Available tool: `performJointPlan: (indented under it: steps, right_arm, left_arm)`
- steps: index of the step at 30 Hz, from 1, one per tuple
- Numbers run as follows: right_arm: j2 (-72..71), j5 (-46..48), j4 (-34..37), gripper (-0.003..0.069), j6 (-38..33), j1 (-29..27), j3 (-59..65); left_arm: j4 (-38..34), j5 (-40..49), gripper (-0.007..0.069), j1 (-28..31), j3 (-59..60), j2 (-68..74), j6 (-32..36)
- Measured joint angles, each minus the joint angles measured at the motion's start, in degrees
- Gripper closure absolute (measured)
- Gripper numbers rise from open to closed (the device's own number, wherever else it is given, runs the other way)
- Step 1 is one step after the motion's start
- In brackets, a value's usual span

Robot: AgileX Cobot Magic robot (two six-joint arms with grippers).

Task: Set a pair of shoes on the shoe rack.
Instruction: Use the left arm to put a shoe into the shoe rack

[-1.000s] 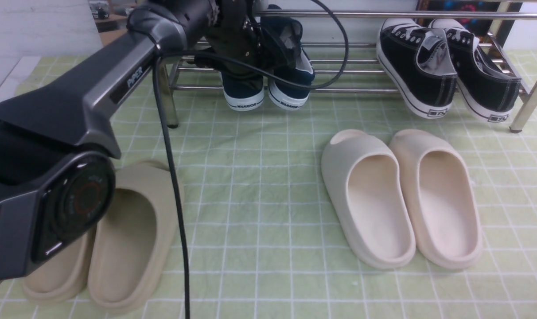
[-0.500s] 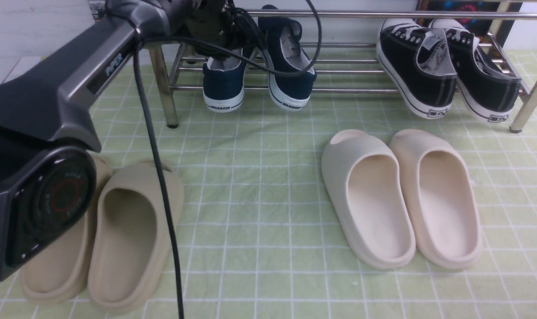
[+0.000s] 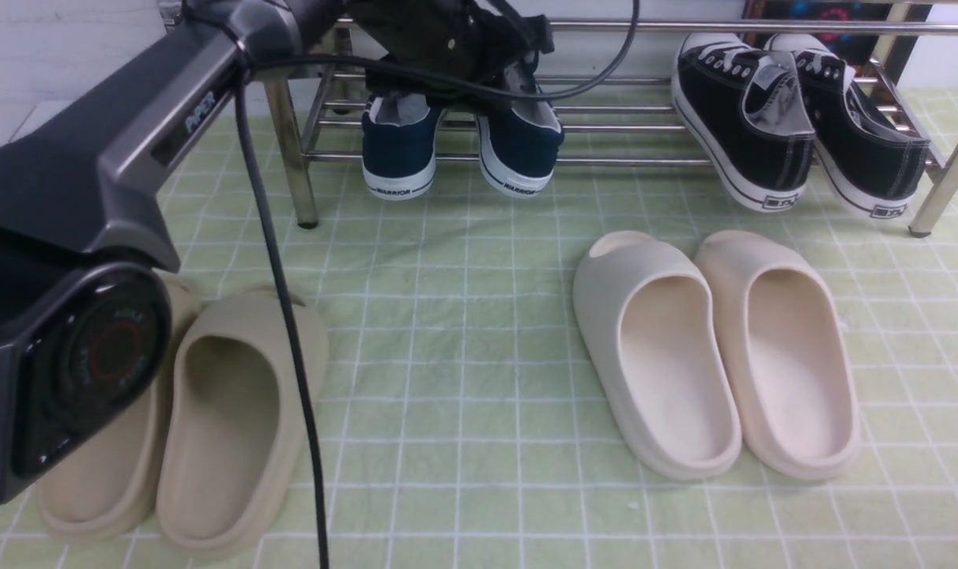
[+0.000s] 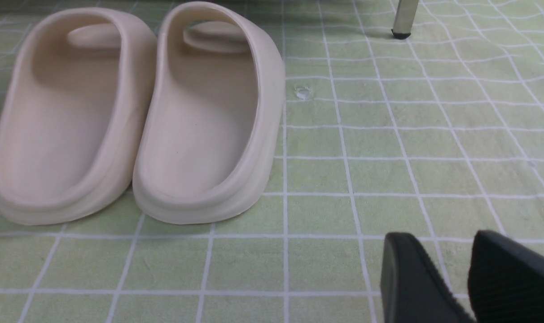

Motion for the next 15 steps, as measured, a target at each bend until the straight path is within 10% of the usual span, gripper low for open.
performJointPlan:
  steps: [6,15]
  right_arm:
    - [0.00,0.00,0.00,0.0419,0.00,0.00,0.00]
    - [0.00,0.00,0.00,0.0419,0.00,0.00,0.00]
  left_arm:
    - [-1.62,-8.53,0.0175,0.00,0.00,3.77,0.00]
    - [-0.81,-11.80,0.0375,-0.70,0.00,5.95,4.41]
